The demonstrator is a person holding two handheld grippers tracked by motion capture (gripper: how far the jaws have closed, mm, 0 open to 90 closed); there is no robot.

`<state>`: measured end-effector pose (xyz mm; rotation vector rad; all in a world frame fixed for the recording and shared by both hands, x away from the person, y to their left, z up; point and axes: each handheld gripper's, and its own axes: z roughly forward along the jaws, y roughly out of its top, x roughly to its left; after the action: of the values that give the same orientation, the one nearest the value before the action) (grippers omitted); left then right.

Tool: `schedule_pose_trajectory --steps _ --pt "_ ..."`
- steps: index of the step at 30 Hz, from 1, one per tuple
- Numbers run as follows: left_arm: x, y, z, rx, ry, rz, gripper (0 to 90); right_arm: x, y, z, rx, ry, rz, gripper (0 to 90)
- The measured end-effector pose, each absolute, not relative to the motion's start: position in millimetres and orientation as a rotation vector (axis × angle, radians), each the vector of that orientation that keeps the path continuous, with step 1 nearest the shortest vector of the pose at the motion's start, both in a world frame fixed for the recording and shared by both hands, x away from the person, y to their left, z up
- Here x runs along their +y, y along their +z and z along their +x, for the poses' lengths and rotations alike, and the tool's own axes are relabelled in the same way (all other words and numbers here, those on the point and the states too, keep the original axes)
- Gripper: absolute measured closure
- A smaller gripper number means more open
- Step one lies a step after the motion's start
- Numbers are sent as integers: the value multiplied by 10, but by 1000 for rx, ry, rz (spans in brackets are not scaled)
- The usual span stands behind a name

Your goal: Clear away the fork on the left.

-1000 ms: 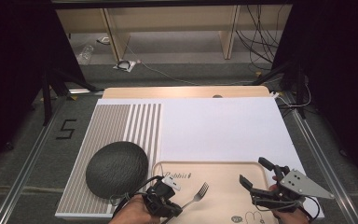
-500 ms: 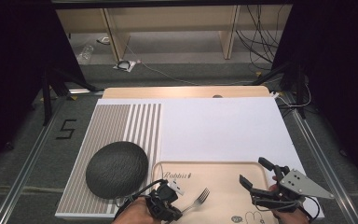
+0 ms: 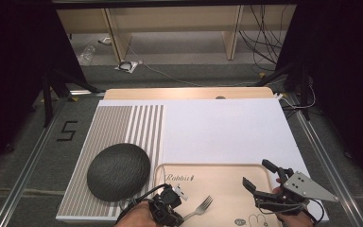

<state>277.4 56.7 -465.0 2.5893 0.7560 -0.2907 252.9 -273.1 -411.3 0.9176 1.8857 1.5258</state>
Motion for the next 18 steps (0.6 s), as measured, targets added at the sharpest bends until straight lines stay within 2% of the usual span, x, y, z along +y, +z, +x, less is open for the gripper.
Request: schedule_pose_trajectory --steps 1,7,9,13,18 --pt "566 -4646 2777 760 -297 2580 800 -2730 -4113 2529 1886 1526 917 159" --pt "537 -4565 2759 727 -253 2501 460 -2731 -4113 2529 1886 1526 915 159" --pt "528 -4557 2754 719 -218 2492 411 -2731 -4113 2528 1886 1526 916 159" --pt "519 -4547 2748 712 -156 2473 434 -2729 -4112 2526 1886 1525 915 159" --pt "520 -4545 2733 684 -94 2474 605 -2730 -4113 2528 1886 1526 913 159"
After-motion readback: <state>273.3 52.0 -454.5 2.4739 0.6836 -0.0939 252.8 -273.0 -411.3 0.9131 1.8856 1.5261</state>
